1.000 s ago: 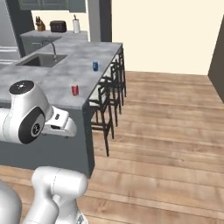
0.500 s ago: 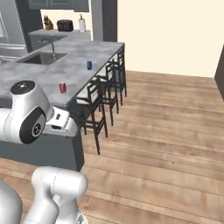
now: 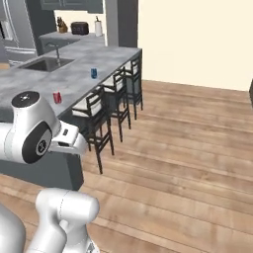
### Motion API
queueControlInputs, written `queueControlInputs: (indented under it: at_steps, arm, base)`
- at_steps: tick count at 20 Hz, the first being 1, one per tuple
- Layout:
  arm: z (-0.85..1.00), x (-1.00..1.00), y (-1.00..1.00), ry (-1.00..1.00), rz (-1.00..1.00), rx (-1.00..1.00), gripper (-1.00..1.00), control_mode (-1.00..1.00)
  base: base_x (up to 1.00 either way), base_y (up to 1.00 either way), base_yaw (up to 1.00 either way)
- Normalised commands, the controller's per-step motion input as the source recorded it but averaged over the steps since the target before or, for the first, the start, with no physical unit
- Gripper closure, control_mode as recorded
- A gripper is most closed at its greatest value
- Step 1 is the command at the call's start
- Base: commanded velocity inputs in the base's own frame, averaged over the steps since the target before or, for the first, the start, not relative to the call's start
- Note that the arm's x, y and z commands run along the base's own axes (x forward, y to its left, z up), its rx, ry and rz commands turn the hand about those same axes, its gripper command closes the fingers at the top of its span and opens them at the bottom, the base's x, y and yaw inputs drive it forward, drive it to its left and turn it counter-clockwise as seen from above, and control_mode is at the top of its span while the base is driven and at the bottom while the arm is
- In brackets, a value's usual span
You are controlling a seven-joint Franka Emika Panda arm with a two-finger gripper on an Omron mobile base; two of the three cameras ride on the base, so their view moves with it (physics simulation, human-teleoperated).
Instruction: Four empty soda cans are scattered around the kitchen. Gather all the cans and cluster them next to the stove for recycling.
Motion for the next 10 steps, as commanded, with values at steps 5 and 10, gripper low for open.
queueControlInputs:
  at_steps: [5, 10]
  arm:
    - [0.0, 0.0, 0.0, 0.0, 0.0, 0.0, -1.0, 1.0]
    - [0.0, 0.0, 0.0, 0.0, 0.0, 0.0, -1.0, 1.0]
  base:
    - [0.67, -0.62, 0.16]
    - [0.71, -0.58, 0.13]
